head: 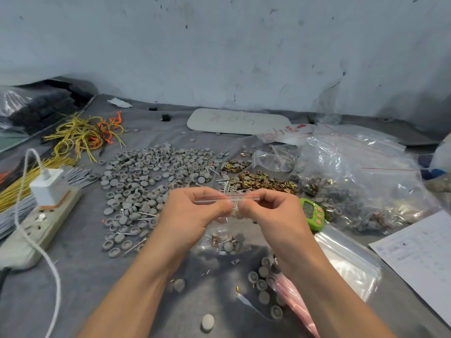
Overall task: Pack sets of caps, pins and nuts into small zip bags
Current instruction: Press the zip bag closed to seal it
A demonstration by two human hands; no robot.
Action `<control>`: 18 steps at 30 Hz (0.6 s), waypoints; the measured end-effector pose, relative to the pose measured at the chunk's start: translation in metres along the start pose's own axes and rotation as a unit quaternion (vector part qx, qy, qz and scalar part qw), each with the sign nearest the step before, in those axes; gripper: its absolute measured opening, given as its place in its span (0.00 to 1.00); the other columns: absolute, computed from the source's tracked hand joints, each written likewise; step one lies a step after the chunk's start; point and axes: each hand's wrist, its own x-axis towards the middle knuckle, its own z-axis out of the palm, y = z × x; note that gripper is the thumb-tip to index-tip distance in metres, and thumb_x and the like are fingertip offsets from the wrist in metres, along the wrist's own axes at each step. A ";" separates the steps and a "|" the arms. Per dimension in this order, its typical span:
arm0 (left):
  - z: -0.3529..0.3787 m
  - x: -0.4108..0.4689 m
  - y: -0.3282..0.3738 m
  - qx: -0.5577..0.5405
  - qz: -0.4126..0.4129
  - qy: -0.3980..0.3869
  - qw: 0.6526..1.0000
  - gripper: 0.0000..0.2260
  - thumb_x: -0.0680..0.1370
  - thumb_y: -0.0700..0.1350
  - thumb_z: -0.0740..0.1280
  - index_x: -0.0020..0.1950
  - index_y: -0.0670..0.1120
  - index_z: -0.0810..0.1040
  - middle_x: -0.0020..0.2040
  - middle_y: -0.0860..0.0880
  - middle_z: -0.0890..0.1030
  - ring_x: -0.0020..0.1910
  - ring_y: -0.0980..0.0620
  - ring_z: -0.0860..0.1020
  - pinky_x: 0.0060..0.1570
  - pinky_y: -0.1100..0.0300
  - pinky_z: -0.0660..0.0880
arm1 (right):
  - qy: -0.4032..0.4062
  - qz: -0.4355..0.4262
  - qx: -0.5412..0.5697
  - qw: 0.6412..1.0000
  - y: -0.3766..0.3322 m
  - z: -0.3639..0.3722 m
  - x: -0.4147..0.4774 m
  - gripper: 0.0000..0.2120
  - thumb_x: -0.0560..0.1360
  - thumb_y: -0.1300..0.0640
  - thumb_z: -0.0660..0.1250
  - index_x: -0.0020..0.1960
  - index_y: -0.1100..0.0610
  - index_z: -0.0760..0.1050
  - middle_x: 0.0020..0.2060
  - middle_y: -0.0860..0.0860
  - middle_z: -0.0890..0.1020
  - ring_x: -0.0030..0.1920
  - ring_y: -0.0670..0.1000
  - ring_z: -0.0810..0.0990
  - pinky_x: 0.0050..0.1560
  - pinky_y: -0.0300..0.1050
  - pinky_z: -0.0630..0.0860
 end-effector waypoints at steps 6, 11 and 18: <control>0.005 0.002 -0.003 -0.028 0.009 0.003 1.000 0.03 0.70 0.38 0.79 0.40 0.45 0.88 0.37 0.42 0.86 0.34 0.52 0.82 0.37 0.63 0.80 | 0.005 -0.020 0.048 0.999 0.002 0.001 0.003 0.05 0.72 0.67 0.76 0.41 0.59 0.87 0.36 0.57 0.87 0.39 0.54 0.85 0.46 0.48 0.82; 0.006 0.004 -0.004 -0.053 0.013 0.023 0.998 0.03 0.70 0.35 0.78 0.39 0.41 0.87 0.34 0.41 0.85 0.30 0.53 0.80 0.34 0.65 0.77 | -0.001 -0.031 0.078 0.997 0.003 0.004 0.005 0.05 0.73 0.68 0.75 0.42 0.60 0.87 0.37 0.57 0.87 0.38 0.52 0.85 0.42 0.39 0.80; 0.009 -0.003 0.000 -0.065 0.018 0.012 0.998 0.03 0.70 0.35 0.78 0.40 0.41 0.87 0.36 0.42 0.86 0.31 0.54 0.82 0.34 0.66 0.77 | -0.009 -0.046 0.109 0.993 0.002 0.006 0.002 0.11 0.71 0.71 0.75 0.38 0.56 0.86 0.35 0.56 0.86 0.36 0.50 0.83 0.41 0.38 0.79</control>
